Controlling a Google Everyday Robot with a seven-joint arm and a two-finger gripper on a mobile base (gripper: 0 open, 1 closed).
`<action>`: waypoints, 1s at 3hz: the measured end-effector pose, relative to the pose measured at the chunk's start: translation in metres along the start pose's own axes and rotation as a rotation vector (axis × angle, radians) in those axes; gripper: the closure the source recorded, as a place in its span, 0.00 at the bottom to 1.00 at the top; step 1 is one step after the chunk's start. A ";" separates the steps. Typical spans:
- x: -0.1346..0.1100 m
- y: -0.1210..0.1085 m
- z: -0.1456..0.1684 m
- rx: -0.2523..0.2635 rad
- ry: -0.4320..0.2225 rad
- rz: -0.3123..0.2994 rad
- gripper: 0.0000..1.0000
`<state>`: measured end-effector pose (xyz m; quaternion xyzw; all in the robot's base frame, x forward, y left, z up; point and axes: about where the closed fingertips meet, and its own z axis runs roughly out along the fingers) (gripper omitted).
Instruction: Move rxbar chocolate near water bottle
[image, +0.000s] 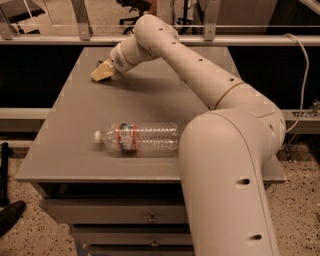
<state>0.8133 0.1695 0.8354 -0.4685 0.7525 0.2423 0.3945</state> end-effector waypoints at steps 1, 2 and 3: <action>0.000 0.000 0.000 0.000 0.000 0.000 0.38; 0.000 0.001 -0.008 -0.001 0.002 -0.008 0.07; 0.018 0.024 -0.137 -0.008 0.046 -0.141 0.03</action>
Offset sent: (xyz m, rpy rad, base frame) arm -0.1523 -0.2090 0.1425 -0.1522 -0.1964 0.1464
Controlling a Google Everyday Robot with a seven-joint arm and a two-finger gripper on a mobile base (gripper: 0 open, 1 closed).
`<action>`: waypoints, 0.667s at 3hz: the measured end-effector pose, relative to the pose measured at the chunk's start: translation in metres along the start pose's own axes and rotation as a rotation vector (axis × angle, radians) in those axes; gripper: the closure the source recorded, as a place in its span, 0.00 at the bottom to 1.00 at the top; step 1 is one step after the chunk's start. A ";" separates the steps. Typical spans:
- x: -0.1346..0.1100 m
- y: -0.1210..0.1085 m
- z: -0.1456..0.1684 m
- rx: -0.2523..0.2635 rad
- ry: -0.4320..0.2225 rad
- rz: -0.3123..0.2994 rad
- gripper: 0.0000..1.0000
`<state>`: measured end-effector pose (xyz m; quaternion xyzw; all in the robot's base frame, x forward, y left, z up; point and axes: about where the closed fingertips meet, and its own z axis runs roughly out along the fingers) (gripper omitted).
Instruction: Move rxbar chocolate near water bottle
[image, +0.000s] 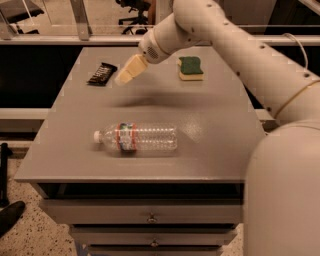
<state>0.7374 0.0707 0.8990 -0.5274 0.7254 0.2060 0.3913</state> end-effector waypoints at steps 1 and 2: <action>0.011 0.014 -0.063 -0.003 0.037 -0.075 0.25; 0.021 0.020 -0.093 -0.003 0.037 -0.102 0.31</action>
Offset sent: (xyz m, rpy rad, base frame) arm -0.0704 -0.1052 0.0527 -0.0638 -0.0903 0.0627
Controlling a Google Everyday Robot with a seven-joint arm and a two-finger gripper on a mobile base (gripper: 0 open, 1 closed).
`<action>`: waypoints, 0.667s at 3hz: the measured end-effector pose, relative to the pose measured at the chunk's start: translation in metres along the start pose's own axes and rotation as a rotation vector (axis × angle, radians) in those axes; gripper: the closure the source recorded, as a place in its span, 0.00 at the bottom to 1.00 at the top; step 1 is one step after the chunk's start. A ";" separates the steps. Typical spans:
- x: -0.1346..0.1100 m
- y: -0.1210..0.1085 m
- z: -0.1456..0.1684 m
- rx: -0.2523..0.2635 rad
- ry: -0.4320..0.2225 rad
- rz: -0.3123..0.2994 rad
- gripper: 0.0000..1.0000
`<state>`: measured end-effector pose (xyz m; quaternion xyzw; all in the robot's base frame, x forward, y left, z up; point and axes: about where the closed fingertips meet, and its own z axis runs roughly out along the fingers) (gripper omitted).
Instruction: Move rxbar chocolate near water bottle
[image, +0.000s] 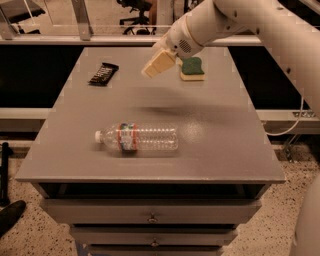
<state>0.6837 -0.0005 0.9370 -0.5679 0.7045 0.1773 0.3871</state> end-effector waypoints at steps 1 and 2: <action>-0.001 -0.001 0.000 0.003 -0.043 -0.015 0.09; -0.019 -0.008 0.027 0.006 -0.129 -0.034 0.00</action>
Offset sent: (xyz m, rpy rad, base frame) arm 0.0289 0.0393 0.0063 0.1719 -0.1132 0.0587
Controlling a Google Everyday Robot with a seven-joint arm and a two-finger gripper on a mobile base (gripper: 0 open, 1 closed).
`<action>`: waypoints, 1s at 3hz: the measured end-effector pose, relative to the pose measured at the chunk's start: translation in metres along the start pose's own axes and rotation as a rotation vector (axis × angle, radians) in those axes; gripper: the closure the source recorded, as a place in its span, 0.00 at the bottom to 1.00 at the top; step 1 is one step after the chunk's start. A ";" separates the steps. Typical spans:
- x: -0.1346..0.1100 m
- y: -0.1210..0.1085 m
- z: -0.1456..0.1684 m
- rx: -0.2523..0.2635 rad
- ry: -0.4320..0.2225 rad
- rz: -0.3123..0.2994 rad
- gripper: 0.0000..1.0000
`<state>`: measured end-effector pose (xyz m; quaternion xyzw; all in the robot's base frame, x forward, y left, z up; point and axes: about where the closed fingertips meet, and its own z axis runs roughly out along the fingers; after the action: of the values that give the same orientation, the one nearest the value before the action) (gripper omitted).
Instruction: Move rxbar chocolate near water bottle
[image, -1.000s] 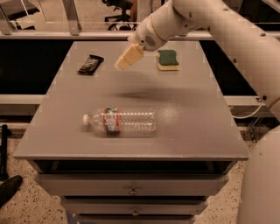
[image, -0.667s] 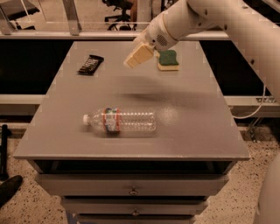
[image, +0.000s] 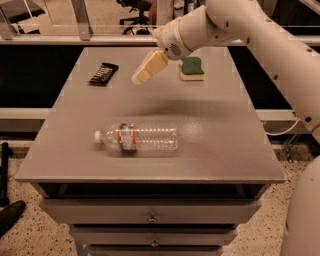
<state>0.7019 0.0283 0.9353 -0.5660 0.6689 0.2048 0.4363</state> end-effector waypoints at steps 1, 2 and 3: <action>-0.010 -0.006 0.038 0.001 -0.034 0.004 0.00; -0.017 -0.009 0.077 -0.006 -0.031 0.021 0.00; -0.020 -0.015 0.116 -0.018 -0.020 0.049 0.00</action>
Offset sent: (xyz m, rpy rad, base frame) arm 0.0563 0.1006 -0.0377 0.0411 0.0256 -0.0144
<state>0.7560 0.1250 0.8931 -0.5513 0.6762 0.2270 0.4327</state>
